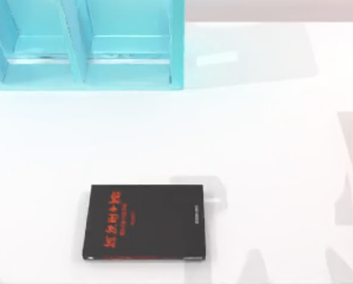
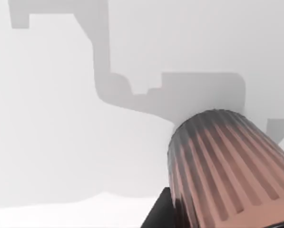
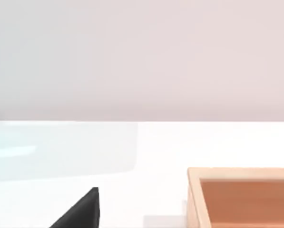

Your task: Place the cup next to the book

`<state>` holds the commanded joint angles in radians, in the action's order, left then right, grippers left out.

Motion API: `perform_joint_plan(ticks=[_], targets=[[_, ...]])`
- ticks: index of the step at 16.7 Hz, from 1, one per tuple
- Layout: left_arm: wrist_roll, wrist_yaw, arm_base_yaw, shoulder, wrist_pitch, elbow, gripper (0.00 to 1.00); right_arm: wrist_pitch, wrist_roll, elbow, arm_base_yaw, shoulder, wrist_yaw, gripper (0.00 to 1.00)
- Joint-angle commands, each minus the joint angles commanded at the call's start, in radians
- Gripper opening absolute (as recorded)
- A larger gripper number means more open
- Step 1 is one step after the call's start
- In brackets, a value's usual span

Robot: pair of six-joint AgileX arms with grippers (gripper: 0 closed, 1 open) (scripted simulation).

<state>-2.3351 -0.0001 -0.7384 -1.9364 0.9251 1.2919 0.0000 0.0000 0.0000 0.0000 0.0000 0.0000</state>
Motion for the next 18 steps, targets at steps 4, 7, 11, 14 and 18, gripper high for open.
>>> perform_joint_plan(ticks=[4, 7, 11, 14, 18], targets=[[0.0, 0.0, 0.0, 0.0, 0.0, 0.0, 0.0, 0.0, 0.0, 0.0, 0.0, 0.0, 0.0, 1.0], [0.0, 0.0, 0.0, 0.0, 0.0, 0.0, 0.0, 0.0, 0.0, 0.0, 0.0, 0.0, 0.0, 1.0], [-0.003, 0.0, 0.002, 0.007, 0.014, 0.014, 0.0, 0.0, 0.0, 0.0, 0.0, 0.0, 0.0, 1.0], [-0.004, 0.0, 0.001, 0.021, 0.077, 0.055, 0.0, 0.0, 0.0, 0.0, 0.0, 0.0, 0.0, 1.0], [-0.001, 0.0, 0.002, 0.049, 0.174, 0.113, 0.0, 0.0, 0.0, 0.0, 0.0, 0.0, 0.0, 1.0]])
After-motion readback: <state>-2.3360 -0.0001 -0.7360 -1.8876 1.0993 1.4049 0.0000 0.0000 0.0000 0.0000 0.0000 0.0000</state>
